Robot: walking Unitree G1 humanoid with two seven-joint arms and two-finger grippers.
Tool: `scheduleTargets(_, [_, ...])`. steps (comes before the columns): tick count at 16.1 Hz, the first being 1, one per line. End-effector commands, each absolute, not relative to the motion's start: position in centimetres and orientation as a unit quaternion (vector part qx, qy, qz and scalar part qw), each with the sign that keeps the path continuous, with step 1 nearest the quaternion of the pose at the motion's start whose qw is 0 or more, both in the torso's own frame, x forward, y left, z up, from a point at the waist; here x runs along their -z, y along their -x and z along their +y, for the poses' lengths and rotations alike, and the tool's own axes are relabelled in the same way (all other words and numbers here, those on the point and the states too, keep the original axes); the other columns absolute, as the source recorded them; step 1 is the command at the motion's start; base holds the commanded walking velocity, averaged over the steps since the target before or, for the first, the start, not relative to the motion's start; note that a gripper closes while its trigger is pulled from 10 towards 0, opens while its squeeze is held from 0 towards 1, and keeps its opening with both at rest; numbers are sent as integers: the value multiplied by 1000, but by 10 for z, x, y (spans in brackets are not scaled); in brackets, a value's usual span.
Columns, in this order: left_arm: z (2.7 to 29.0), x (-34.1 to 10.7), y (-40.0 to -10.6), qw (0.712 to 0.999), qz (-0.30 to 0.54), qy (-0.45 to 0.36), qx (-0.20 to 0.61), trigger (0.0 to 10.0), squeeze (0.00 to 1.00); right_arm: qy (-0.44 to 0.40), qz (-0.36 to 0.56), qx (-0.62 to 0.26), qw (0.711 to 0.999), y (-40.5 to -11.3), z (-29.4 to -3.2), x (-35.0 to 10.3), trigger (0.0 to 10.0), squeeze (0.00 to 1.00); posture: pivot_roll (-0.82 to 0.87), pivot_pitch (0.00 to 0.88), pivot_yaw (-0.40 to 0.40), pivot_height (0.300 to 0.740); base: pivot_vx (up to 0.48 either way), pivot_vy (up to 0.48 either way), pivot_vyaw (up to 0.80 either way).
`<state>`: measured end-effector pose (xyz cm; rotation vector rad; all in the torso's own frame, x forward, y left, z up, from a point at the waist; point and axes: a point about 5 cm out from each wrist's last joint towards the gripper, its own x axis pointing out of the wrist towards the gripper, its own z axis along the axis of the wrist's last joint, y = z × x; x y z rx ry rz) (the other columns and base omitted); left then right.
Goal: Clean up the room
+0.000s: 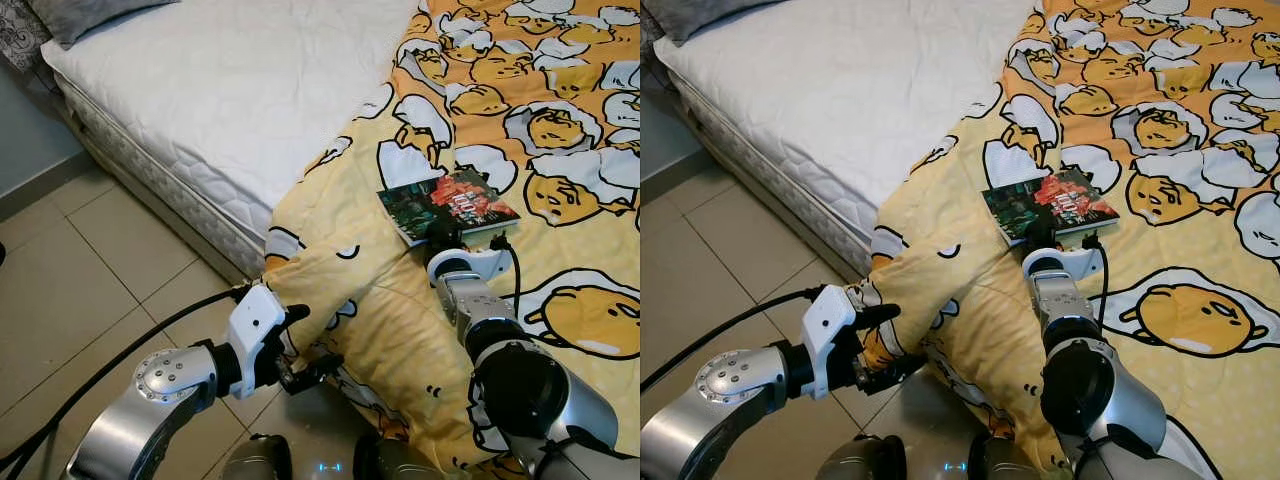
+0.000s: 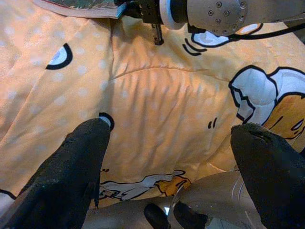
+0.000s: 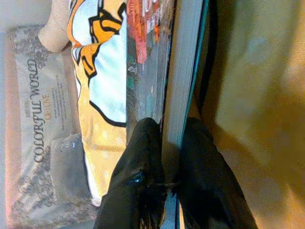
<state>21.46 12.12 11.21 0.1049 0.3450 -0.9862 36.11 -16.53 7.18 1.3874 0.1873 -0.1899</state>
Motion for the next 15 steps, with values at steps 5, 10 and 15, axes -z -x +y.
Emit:
scheduleTargets(5, [132,-126,-249,945,70,-54,316,10000,0,-559,7,28,829,-368,-190,-100,0,0,-15,76,3,740,0,0,0])
scheduleTargets(10, [144,-138,-269,975,19,-69,211,10000,0,-360,-77,-24,929,-332,-207,-129,314,0,-89,0,45,740,0,0,0])
scheduleTargets(15, [146,-131,-284,983,21,-80,167,10000,0,-148,-40,-22,988,-290,-188,-131,10000,0,-138,0,69,740,0,192,0])
